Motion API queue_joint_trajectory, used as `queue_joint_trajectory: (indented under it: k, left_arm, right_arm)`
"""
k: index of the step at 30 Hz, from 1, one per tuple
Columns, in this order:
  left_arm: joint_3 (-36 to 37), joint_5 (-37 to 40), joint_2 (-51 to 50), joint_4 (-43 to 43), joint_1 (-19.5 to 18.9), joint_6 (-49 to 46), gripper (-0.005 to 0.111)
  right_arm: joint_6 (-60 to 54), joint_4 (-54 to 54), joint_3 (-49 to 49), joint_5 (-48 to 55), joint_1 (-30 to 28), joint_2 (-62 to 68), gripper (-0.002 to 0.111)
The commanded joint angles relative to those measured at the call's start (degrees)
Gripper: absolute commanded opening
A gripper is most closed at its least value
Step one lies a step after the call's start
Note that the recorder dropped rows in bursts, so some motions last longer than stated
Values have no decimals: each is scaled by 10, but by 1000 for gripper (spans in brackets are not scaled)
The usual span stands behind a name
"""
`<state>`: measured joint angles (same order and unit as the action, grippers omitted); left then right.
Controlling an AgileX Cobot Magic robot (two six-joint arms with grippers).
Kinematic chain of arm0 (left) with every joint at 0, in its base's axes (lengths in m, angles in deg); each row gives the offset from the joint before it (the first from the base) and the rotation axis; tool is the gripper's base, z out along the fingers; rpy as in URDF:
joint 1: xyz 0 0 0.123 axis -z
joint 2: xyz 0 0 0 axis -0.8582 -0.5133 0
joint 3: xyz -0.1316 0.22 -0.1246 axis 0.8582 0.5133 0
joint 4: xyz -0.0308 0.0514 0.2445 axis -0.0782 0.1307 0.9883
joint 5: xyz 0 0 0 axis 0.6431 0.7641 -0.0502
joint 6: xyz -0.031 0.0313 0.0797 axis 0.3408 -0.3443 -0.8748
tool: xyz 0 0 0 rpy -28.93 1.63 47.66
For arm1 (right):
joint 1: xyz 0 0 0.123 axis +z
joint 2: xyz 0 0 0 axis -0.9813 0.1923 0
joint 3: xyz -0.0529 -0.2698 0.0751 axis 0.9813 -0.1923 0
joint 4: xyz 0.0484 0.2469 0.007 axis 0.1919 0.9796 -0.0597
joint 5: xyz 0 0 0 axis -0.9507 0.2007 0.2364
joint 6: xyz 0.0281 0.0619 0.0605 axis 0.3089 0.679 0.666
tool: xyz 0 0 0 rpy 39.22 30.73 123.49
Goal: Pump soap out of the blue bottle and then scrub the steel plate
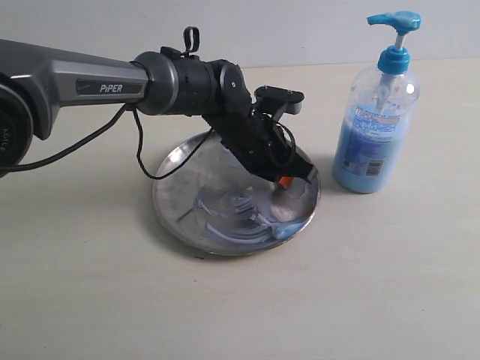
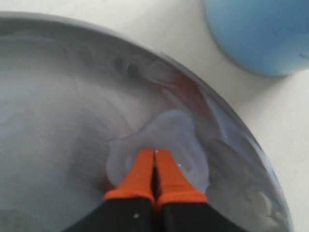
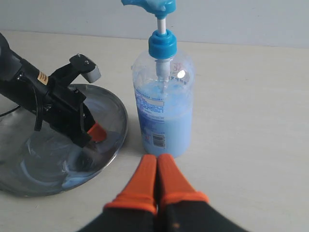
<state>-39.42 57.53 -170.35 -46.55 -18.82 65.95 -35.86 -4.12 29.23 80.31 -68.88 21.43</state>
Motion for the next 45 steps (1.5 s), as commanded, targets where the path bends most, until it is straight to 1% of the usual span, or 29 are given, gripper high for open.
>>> queue_joint_trajectory:
  k: [1, 11, 15, 23, 27, 33, 38, 39, 43, 45]
  left_arm:
    - [14, -10, 3, 46, -3, 10, 0]
    - [14, -8, 116, 42, -3, 10, 0]
    - [14, 12, 165, 38, -3, 13, 0]
    - [14, 84, 242, 32, -3, 46, 0]
    - [31, 109, 281, 32, -3, 60, 0]
    - [93, 115, 354, 32, -3, 82, 0]
    - [163, 107, 422, 37, -3, 82, 0]
    - [193, 96, 452, 44, -3, 82, 0]
    - [261, 74, 534, 87, -3, 92, 0]
    - [283, 65, 564, 95, -3, 100, 0]
  right_arm:
    - [-10, 1, -2, -3, 0, -2, 0]
    - [-25, 3, -2, -4, 0, -2, 0]
    - [-28, 3, -7, -8, 0, -2, 0]
    - [-34, -4, -11, -9, 0, -2, 0]
    - [-34, -6, -20, -14, 0, -4, 0]
    - [-48, -8, -26, -19, 0, -32, 0]
    - [-52, -8, -29, -26, 0, -61, 0]
    - [-51, -8, -29, -26, 0, -69, 0]
    - [-53, -9, -29, -26, 0, -91, 0]
    - [-53, -9, -29, -28, 0, -103, 0]
